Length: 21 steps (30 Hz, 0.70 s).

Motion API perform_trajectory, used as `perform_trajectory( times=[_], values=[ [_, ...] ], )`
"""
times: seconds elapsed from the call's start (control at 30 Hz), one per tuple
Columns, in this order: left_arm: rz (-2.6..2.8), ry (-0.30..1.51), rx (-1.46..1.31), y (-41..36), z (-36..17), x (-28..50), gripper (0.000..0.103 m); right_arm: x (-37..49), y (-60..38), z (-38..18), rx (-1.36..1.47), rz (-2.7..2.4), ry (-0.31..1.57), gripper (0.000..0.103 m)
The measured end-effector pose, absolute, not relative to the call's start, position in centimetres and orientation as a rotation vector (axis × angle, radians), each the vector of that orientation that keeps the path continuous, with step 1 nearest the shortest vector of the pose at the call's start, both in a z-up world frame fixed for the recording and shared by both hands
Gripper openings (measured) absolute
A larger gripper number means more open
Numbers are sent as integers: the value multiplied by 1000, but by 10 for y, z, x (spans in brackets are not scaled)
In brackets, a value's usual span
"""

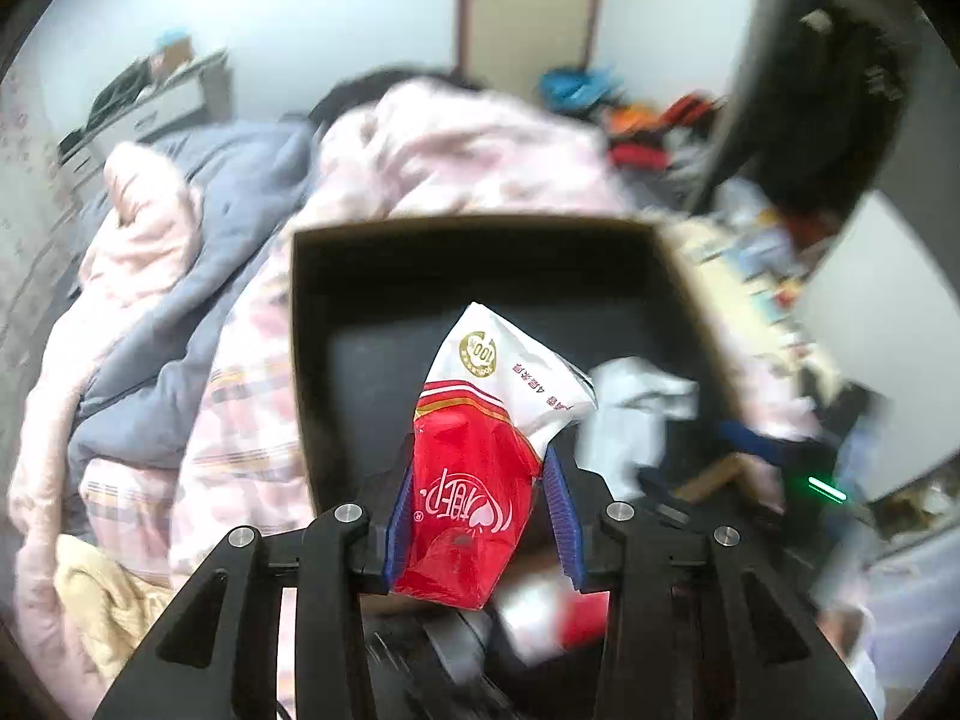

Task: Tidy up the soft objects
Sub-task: 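Lift the red tissue pack out of the box with the left gripper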

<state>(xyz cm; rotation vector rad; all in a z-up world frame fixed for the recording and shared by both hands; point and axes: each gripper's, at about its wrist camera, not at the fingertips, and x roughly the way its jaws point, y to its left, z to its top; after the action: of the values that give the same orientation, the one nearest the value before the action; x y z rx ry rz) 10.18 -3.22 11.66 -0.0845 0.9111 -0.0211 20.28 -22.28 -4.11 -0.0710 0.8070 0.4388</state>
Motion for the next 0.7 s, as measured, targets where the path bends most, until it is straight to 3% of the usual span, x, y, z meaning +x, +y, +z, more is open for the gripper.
perform_trajectory(
  times=[0.13,0.27,0.53,0.7],
  values=[
    [-109,784,-101,-40,122,33,36,203,-223,-41,-71,439,807,102],
    [-128,805,-199,-31,87,1,36,204,-222,-40,-71,438,805,102],
    [-149,920,-357,-21,21,2,36,203,-222,-40,-71,438,807,102],
    [-152,938,-315,-34,19,-1,37,204,-222,-40,-70,439,806,102]
  ],
)
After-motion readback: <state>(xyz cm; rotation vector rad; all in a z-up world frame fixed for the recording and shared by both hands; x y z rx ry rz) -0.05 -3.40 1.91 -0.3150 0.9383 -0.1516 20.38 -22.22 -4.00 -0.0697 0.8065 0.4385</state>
